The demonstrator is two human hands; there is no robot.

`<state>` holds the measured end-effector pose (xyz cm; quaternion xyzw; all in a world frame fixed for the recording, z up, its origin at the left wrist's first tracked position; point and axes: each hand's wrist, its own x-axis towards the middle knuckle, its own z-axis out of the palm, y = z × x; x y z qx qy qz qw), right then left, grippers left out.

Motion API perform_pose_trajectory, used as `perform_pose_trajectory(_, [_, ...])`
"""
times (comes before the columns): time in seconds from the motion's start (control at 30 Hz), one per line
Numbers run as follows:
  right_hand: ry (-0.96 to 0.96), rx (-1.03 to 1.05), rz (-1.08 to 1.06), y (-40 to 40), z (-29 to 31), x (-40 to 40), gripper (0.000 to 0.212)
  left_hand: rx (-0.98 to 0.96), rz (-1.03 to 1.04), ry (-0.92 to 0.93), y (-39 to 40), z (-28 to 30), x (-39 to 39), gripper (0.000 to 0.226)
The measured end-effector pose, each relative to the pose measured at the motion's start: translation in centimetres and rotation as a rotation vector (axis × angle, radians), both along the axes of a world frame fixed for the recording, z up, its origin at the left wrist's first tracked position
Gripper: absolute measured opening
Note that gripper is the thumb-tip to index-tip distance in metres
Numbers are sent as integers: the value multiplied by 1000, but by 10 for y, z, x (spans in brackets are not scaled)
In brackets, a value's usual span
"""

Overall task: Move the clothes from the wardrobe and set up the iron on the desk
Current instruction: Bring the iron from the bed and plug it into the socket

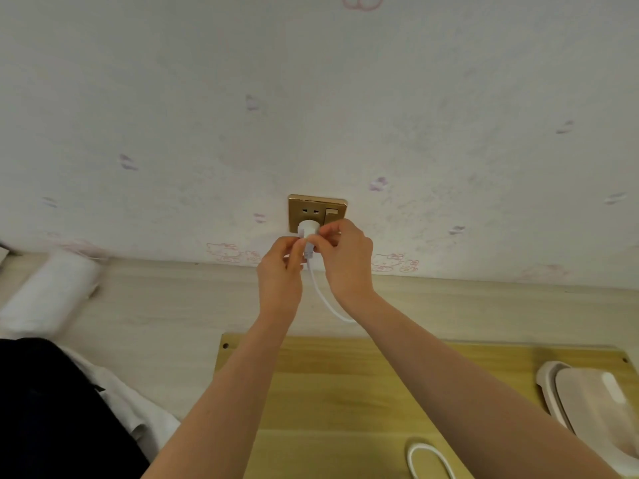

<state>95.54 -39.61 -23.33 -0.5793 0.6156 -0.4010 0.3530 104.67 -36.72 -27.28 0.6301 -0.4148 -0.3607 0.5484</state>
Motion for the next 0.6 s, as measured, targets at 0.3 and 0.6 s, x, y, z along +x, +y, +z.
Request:
perform_pose_trajectory(0.3, [179, -77, 67, -3, -5, -1, 12, 23, 62, -66, -4, -6, -2, 15])
perform_pose_trajectory(0.6, [512, -81, 229, 2, 10, -7, 25, 126, 80, -138, 1, -3, -4, 20])
